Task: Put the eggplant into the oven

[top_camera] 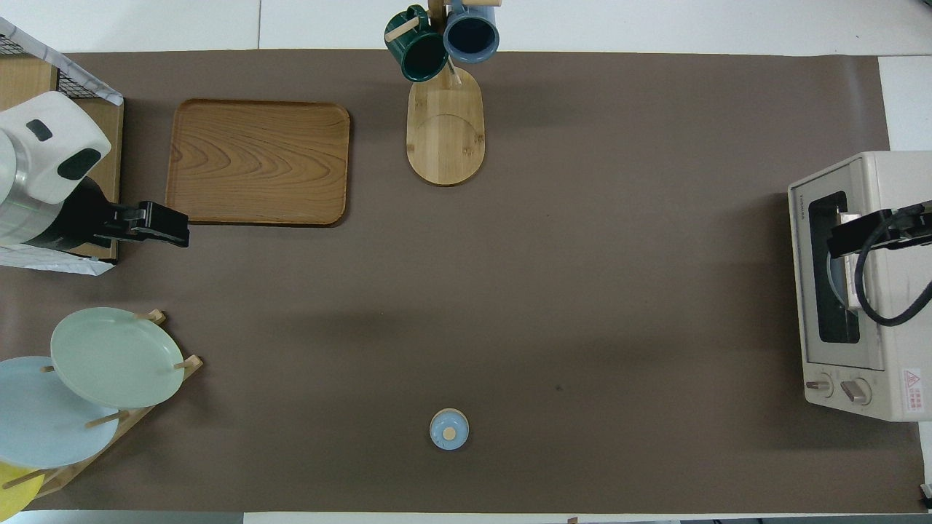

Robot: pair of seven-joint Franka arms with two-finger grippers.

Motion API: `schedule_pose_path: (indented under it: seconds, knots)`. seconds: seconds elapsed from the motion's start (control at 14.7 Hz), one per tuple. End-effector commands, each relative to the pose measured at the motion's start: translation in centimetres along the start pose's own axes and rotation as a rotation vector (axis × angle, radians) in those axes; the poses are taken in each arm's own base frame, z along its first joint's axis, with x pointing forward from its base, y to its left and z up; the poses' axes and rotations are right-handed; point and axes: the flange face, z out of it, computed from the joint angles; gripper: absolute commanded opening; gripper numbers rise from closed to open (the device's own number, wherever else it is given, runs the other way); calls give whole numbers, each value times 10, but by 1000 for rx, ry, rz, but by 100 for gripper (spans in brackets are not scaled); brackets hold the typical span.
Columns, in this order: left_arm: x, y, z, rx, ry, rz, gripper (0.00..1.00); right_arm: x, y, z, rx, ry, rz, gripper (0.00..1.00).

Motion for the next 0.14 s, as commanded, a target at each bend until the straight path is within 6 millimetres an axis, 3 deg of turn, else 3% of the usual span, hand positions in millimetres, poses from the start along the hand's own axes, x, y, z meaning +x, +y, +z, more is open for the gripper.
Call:
schedule_pose_path:
  seconds: [0.0,0.07]
  knots:
    - [-5,-3,-3,19,8,0,100,-5,-1,-3,25,1,11,100]
    - [-5,-3,-4,19,10,0,100,-5,-1,-2,25,-1,9,100]
